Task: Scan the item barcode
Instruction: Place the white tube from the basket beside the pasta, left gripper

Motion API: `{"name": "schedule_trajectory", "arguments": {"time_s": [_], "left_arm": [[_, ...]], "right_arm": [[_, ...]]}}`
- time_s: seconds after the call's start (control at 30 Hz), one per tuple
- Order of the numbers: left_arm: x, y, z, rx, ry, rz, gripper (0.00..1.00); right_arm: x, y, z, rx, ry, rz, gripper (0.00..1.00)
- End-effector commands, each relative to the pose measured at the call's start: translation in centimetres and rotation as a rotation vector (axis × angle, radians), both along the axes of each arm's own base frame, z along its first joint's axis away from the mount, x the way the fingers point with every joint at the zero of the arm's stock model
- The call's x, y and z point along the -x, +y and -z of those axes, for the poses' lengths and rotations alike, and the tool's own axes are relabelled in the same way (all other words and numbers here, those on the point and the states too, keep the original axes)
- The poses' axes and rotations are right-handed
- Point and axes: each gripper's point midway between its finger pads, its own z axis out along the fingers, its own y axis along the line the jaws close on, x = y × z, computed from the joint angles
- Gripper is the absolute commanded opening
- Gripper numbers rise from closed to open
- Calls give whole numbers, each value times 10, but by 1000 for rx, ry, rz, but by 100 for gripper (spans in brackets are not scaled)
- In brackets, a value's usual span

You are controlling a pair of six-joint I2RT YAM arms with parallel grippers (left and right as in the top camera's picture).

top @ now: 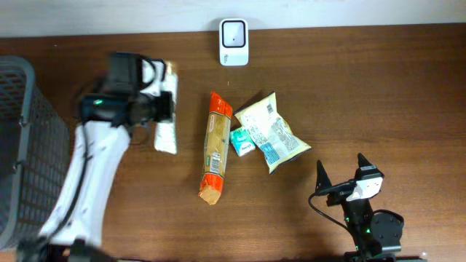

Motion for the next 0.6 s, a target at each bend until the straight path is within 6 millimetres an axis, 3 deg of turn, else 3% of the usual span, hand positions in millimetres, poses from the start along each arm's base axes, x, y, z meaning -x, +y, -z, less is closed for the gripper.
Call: {"name": "schedule_trajectory", "arguments": {"time_s": [0.0,0.13,0.23,0.3,0.33,0.37,0.4,0.5,0.57], "left_arm": [[-2,-19,48,41,121,-61,0],[1,-27,110,54,264,-133,0],[8,-31,137,7,316,-122,0],[10,-35,143,1,332,-112,0],[11,-38,144,0,334,-106,27],[12,-39,144,-1,335,-102,82],[13,-40,144,-3,339,-99,99],[12,-40,140,-13,326,-78,99],[3,-36,123,-11,280,-91,99]], "right_arm": [[0,2,2,-11,3,-8,99],[0,2,2,-11,3,-8,99],[0,2,2,-11,3,-8,99],[0,2,2,-11,3,-8,99],[0,2,2,-11,3,-8,99],[0,2,2,-11,3,-8,99],[0,2,2,-11,3,-8,99],[0,2,2,-11,3,-8,99],[0,2,2,-11,3,-8,99]]}}
